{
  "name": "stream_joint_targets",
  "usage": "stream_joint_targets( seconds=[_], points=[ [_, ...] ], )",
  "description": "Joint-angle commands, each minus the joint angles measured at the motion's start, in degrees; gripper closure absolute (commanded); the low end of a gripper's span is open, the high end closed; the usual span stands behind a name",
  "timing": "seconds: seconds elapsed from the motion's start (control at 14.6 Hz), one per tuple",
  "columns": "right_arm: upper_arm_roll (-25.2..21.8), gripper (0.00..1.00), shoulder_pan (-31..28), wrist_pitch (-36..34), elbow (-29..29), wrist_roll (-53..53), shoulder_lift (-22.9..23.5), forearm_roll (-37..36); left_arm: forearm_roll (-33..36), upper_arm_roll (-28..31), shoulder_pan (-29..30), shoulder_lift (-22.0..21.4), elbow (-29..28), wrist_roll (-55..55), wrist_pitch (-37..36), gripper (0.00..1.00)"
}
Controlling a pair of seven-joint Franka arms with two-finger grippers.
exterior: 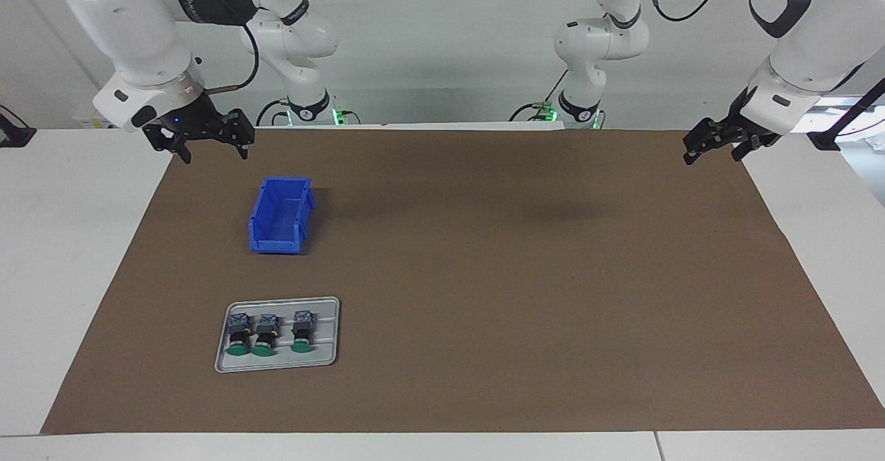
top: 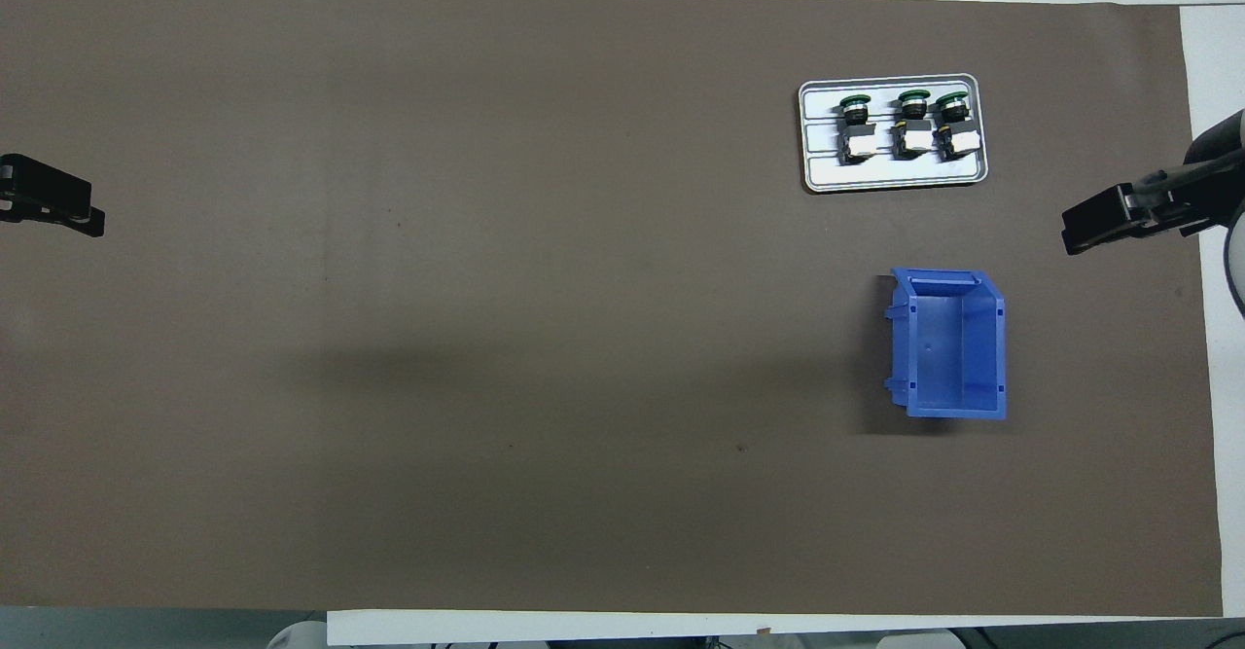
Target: Place and press button with both arms
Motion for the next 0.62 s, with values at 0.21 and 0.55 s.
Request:
stream_joint_targets(
  seconds=[0.21,0.55],
  points=[
    [0.3,0.00,-0.8,1.1,-1.9,-0.1,-1.5,0.6,0.0,0.3,-0.5,-1.6,-1.5,0.4,-1.0,0.00],
    [0.3,0.00,-0.8,1.7,-1.2,-1.7,-1.2,0.7,0.0,0.4,-0.4,-1.5,-1.5,-0.2,-1.0,0.00]
  ],
)
